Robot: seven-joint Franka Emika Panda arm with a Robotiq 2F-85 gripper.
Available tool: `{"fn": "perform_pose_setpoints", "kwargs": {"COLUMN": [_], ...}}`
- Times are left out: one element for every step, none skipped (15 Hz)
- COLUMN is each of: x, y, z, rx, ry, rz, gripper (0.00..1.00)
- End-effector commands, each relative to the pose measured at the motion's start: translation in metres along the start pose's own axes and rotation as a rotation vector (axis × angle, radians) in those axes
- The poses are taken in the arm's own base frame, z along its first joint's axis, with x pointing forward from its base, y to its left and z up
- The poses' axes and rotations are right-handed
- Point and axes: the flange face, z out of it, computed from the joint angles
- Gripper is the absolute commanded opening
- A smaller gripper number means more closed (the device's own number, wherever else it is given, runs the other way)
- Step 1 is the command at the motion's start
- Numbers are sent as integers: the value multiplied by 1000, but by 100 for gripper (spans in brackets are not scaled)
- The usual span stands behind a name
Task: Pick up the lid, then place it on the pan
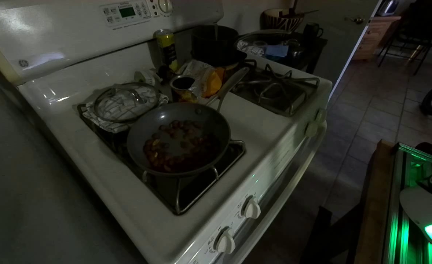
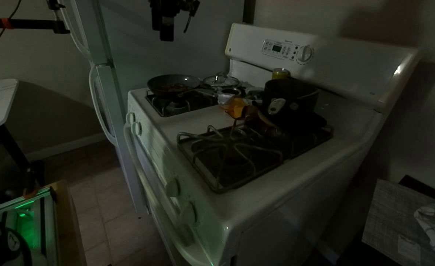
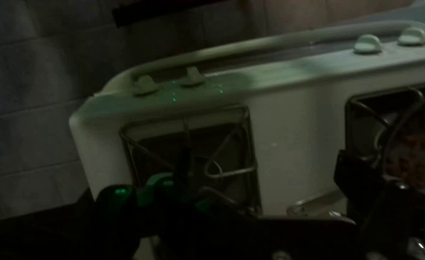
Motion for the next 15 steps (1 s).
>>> {"fn": "perform_pose_setpoints", "kwargs": {"x": [14, 18, 23, 27, 31, 36, 38, 45, 54, 68, 77, 54, 62, 70, 76], "y": [-34, -47, -66, -86, -105, -128, -145, -166, -184, -198, -202, -190, -197, -201, -202], "z": [-33, -40, -45, -46, -44, -38, -33, -26, -16, -2, 8, -8, 5, 14, 17], "rx": [106, 114, 99, 83, 63, 50, 43, 42, 35, 38, 21, 32, 26, 24, 23], "ry": [181, 250, 320, 377, 426, 469, 525, 590, 651, 658, 662, 648, 647, 641, 637], "rz": [-3, -30, -73, -123, -175, -225, -267, -299, -320, -301, -278, -306, -305, -303, -302], "gripper": [100, 100, 100, 100, 100, 100, 100, 100, 100, 100, 100, 100, 100, 100, 100]}}
